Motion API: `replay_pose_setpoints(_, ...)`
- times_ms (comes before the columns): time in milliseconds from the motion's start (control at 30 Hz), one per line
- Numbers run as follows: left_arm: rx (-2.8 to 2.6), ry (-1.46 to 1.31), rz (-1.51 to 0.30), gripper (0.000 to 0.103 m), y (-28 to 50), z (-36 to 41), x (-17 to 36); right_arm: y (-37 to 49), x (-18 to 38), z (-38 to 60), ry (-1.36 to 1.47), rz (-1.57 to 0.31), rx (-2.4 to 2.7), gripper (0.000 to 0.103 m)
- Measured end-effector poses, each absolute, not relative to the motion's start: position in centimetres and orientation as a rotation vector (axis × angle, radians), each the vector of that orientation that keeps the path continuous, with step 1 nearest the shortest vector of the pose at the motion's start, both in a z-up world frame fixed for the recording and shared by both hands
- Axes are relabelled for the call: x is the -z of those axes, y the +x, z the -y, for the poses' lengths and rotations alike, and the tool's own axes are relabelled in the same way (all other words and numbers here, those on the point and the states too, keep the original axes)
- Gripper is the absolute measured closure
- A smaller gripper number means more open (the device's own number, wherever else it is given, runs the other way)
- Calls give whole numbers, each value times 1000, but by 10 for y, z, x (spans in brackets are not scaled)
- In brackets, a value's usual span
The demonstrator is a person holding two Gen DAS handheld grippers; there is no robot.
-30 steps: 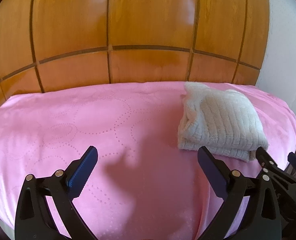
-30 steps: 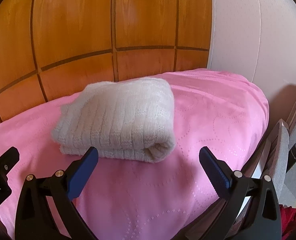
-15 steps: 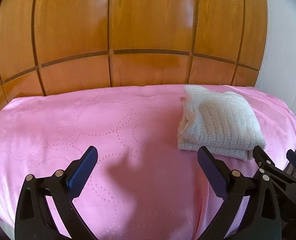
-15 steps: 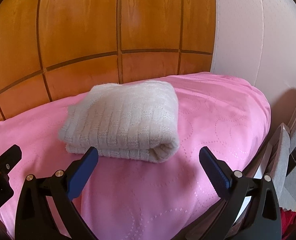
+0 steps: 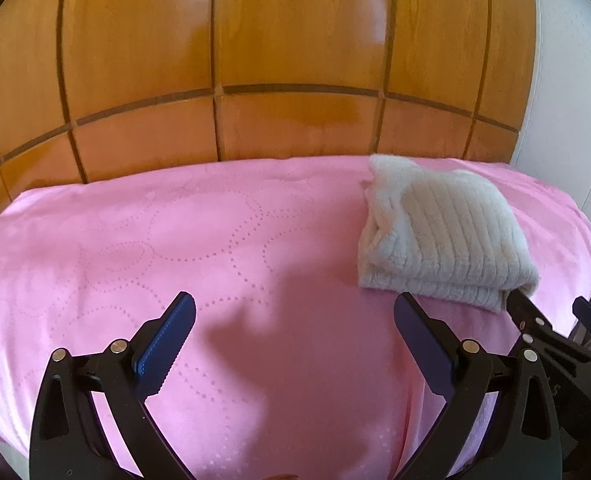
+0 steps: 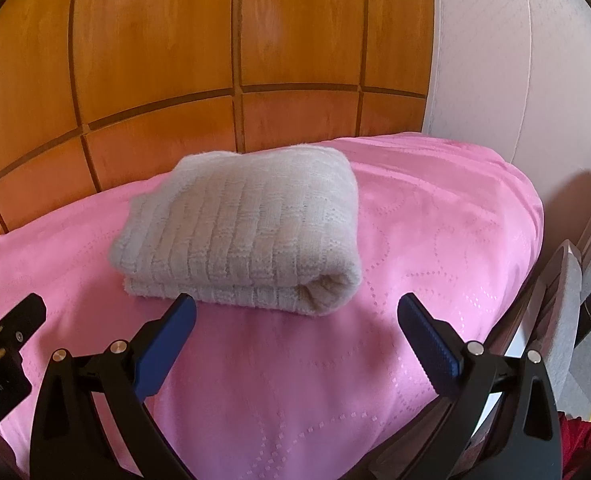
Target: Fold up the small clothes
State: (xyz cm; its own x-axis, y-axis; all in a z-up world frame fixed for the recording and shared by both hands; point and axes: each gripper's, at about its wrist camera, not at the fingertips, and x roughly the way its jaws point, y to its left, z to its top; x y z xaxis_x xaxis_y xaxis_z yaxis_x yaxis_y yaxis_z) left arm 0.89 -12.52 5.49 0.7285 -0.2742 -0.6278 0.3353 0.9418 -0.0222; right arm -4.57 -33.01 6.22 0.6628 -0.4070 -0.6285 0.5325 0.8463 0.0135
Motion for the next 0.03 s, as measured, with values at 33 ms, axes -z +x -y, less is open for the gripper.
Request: replay_pose_setpoints(33,333,96,-677,5,9,126,-54,-46,-62,330,204,-658,535,2)
